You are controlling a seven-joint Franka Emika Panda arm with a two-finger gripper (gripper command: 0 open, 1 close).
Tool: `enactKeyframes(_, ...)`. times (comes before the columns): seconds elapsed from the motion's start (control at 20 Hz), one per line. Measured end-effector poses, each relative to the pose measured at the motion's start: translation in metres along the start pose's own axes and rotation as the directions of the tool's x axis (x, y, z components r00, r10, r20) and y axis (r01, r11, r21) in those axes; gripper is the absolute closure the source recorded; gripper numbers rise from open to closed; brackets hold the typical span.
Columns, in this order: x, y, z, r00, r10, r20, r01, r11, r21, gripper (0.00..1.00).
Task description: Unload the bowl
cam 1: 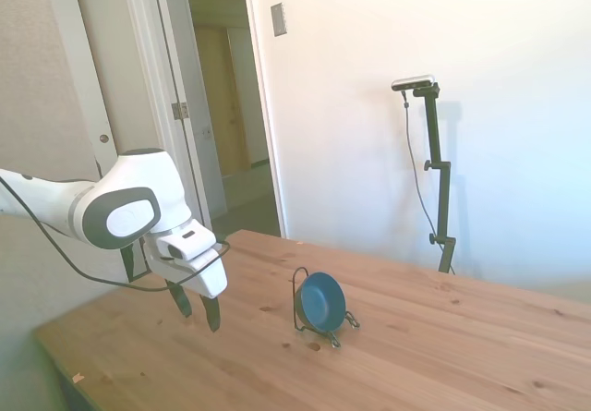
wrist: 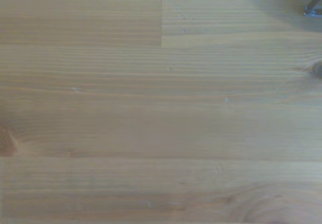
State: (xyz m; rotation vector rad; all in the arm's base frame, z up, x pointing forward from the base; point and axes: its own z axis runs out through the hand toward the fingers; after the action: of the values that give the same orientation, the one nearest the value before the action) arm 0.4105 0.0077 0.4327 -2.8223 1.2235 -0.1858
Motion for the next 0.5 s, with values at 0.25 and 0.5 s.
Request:
enactKeyframes(0.25,0.001,0.0,0.0,1.0,-0.006,-0.005,0.006,1.0,0.0,0.0)
enactKeyframes(0.5,0.041,0.002,-0.02,0.998,-0.024,-0.057,0.027,0.998,0.05,0.0)
